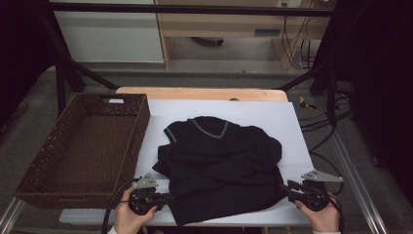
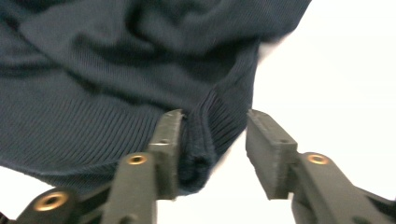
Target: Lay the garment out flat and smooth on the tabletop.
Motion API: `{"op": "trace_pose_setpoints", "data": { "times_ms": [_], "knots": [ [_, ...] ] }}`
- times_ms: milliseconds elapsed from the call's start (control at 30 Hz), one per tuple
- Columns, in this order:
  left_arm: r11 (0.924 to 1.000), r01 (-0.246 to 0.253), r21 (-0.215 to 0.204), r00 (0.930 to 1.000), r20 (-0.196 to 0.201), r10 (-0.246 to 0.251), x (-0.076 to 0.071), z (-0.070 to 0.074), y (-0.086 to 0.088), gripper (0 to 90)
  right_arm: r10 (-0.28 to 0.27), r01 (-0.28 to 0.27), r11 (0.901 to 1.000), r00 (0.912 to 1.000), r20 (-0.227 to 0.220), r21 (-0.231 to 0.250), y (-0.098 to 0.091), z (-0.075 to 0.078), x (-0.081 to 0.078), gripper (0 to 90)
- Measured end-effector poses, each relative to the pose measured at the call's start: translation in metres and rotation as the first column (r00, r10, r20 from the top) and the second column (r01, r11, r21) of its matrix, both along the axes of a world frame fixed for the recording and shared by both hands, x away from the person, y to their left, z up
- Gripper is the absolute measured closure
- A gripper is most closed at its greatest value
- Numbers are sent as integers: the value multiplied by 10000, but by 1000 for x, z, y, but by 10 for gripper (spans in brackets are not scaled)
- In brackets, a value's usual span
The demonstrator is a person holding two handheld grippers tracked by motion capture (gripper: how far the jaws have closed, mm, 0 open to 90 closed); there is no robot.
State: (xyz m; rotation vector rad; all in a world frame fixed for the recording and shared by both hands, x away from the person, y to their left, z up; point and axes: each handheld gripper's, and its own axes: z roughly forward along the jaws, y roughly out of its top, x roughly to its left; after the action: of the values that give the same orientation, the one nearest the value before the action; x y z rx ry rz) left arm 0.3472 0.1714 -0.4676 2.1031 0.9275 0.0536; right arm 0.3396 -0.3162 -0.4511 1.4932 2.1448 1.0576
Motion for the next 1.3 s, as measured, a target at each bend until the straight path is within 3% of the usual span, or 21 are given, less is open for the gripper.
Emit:
{"op": "trace_pose_setpoints", "data": {
  "times_ms": [167, 333, 433, 533, 667, 733, 900, 1033, 1067, 1100, 1133, 1267, 1300],
  "knots": [
    [9997, -217, -78, 9996, 163, 218, 6, -11, -4, 758, 244, -241, 9997, 9990, 376, -62, 6, 5, 14, 419],
    [9984, -437, -348, 9987, 239, 445, 10, -17, -6, 665, 257, -254, 9994, 9995, 170, -225, 13, 2, 36, 351],
    [9980, -439, -448, 9986, 260, 451, 12, -18, -7, 677, 361, -362, 9989, 9993, -61, -284, 17, -3, 49, 324],
    [9982, -400, -438, 9987, 289, 413, 12, -19, -8, 756, 212, -233, 9981, 9991, -368, -568, 18, -9, 56, 317],
    [9991, -300, -310, 9988, 365, 311, 13, -19, -11, 803, 285, -286, 9995, 9995, -119, -144, 16, 0, 56, 305],
    [9991, -313, -303, 9987, 387, 325, 13, -19, -12, 808, 379, -382, 9992, 9987, 332, 89, 14, 10, 55, 287],
    [9993, -292, -251, 9986, 425, 302, 13, -19, -12, 802, 255, -257, 9996, 9994, 212, 86, 15, 9, 63, 261],
    [9996, -264, -131, 9983, 508, 271, 13, -19, -14, 798, 187, -188, 9997, 9998, -82, -143, 16, 0, 67, 265],
    [9997, -211, -112, 9980, 586, 217, 12, -19, -14, 799, 165, -188, 9983, 9990, -422, -545, 17, -10, 69, 277],
    [9997, -211, -112, 9980, 586, 217, 12, -19, -14, 798, 165, -188, 9983, 9990, -422, -545, 17, -10, 69, 277],
    [9997, -216, -139, 9980, 590, 224, 12, -19, -14, 798, 189, -236, 9974, 9974, -690, -674, 19, -16, 69, 315],
    [9996, -229, -183, 9983, 539, 238, 12, -19, -13, 799, 217, -282, 9960, 9968, -773, -844, 22, -21, 70, 390],
    [9996, -216, -207, 9984, 510, 226, 13, -19, -13, 804, 95, -156, 9941, 9983, -570, -1077, 25, -22, 69, 486]
  ]
}}
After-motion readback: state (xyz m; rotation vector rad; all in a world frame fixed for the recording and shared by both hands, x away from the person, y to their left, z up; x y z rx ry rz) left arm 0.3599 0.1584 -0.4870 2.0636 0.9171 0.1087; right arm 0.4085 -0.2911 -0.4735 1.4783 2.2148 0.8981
